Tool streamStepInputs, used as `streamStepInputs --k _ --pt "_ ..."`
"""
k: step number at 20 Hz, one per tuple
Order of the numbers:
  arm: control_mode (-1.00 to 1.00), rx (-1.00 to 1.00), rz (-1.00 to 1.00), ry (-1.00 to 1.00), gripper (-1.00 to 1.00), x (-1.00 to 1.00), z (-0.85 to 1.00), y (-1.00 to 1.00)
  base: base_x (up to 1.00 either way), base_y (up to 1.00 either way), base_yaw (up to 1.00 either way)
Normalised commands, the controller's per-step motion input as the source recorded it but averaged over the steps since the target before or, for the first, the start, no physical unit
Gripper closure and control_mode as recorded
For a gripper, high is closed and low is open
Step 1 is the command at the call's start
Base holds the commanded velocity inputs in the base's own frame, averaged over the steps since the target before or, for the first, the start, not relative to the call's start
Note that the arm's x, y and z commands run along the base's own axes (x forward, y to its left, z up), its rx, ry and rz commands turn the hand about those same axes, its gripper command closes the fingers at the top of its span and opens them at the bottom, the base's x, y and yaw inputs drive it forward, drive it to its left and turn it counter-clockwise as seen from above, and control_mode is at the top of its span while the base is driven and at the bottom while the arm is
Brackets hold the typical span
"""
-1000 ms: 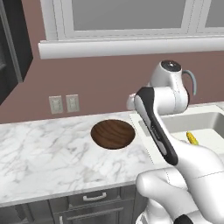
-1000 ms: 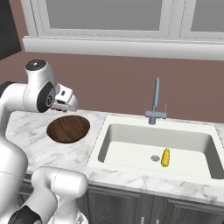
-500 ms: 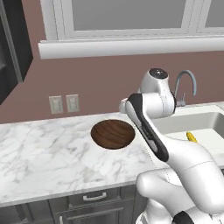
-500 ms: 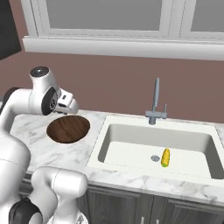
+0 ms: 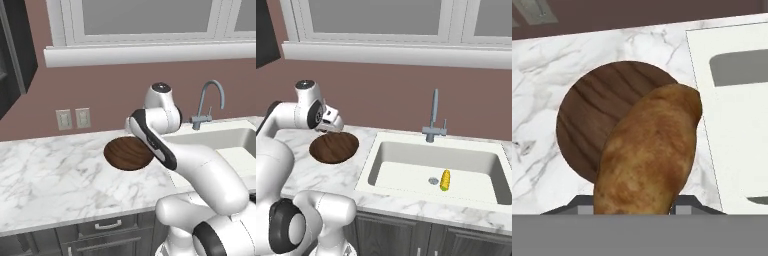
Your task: Pick the potatos from the cabinet and place them in one bowl. Pick the corn from the sink and place it in the other bowl.
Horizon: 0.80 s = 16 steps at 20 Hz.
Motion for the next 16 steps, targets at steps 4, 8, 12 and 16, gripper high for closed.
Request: streamStepInputs --k 4,8,12,16 --pt "-1.00 0.00 0.00 0.16 1.00 0.09 -0.83 0.04 0.00 0.00 0.00" --pt "-1.00 0.00 0.00 0.12 1.00 0.08 -0.61 0.01 0.00 0.00 0.00" --pt "-1.00 0.00 0.00 0.05 1.00 0.36 -0.06 0.00 0.00 0.00 0.00" --pt "-1.00 0.00 0.00 0.04 1.00 0.45 -0.06 0.00 0.00 0.00 0.00"
